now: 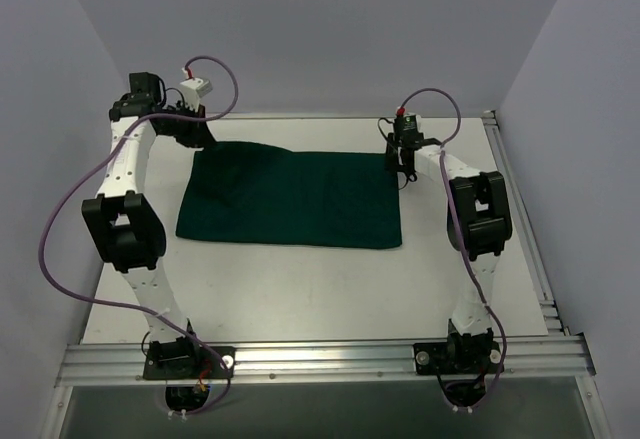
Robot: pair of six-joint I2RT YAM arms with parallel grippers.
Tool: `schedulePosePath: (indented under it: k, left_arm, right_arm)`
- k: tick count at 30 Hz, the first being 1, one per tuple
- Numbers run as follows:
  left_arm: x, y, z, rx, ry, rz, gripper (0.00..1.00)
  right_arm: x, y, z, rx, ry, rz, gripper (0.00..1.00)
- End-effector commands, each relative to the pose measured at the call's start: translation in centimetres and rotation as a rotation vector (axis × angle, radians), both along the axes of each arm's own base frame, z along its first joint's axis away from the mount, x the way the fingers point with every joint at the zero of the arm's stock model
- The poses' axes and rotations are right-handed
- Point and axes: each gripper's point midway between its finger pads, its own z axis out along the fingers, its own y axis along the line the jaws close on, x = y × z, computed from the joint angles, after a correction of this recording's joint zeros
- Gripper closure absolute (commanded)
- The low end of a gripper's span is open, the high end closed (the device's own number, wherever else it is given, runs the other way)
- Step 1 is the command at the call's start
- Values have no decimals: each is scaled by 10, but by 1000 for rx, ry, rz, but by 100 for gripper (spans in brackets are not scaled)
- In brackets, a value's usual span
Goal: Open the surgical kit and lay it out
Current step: Open the surgical kit at the center of the board.
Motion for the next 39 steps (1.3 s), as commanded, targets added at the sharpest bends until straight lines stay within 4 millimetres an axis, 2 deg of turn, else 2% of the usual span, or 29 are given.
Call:
schedulePosePath:
  k: [1, 2, 4, 5, 6, 7, 8, 9, 11, 12, 13, 14, 15, 17, 18, 22, 24, 25, 27, 28, 30, 31, 33, 34, 37, 39]
  left_arm:
    - [-41, -16, 6, 13, -13, -180, 98]
    - [-60, -21, 5, -3, 16, -219, 98]
    - [-78, -27, 5, 22, -17, -320, 98]
    - [-91, -31, 12, 27, -39, -360, 98]
    - [-118, -38, 3, -5, 24, -416, 98]
    - [-130, -42, 3, 22, -29, -515, 98]
    - [-153, -46, 9, 20, -21, -556, 98]
    - [-169, -46, -3, 35, -12, -613, 98]
    - [-200, -50, -4, 66, 13, -678, 98]
    - [-216, -48, -16, 75, 46, -715, 98]
    - [-228, -44, -18, 108, 54, -737, 98]
    - [-241, -41, -21, 114, 83, -760, 98]
    - [-257, -36, -35, 127, 145, -773, 98]
    - [-277, -30, -40, 152, 175, -802, 98]
    - [-297, -24, -47, 173, 225, -823, 98]
    - [-338, -3, -62, 255, 302, -889, 98]
    - [-350, 8, -70, 291, 327, -899, 98]
    - [-364, 17, -78, 324, 371, -917, 98]
    - [-376, 25, -86, 348, 407, -945, 98]
    - [-376, 28, -90, 362, 415, -922, 98]
    - [-378, 35, -89, 355, 421, -925, 98]
    - [-376, 36, -89, 354, 407, -927, 98]
    - [-376, 39, -90, 351, 411, -923, 98]
    - [-377, 39, -91, 351, 412, -930, 98]
    - [-376, 39, -92, 339, 416, -924, 98]
    - [-374, 39, -92, 337, 409, -918, 98]
  right_arm:
    - [9, 1, 45, 29, -82, 8, 69]
    - [6, 0, 48, 31, -85, 7, 67]
    - [4, -1, 54, 34, -94, 3, 66]
    - [1, -1, 60, 38, -104, 1, 66]
    - [-1, -1, 63, 43, -108, 1, 66]
    - [-3, 0, 66, 45, -113, 4, 66]
    - [-4, 0, 75, 54, -130, 3, 66]
    - [-8, 2, 76, 60, -129, 3, 65]
    - [-13, 5, 88, 71, -150, 9, 65]
    - [-18, 10, 89, 72, -148, 21, 65]
    - [-22, 13, 100, 77, -169, 28, 66]
    - [-28, 19, 101, 77, -166, 43, 66]
    - [-30, 23, 105, 77, -172, 51, 65]
    - [-39, 30, 117, 76, -188, 65, 65]
    - [-44, 33, 123, 83, -195, 64, 65]
    - [-68, 50, 129, 113, -194, 91, 65]
    - [-86, 60, 130, 112, -183, 109, 65]
    - [-93, 63, 129, 117, -175, 103, 65]
    - [-107, 64, 130, 107, -174, 85, 64]
    - [-119, 68, 120, 103, -150, 91, 63]
    - [-132, 71, 119, 124, -141, 68, 58]
    - [-142, 68, 107, 118, -114, 61, 56]
    - [-150, 64, 104, 119, -111, 22, 51]
    - [-159, 60, 93, 102, -85, 12, 49]
    - [-164, 45, 86, 77, -87, -53, 41]
    - [-168, 34, 73, 67, -67, -73, 39]
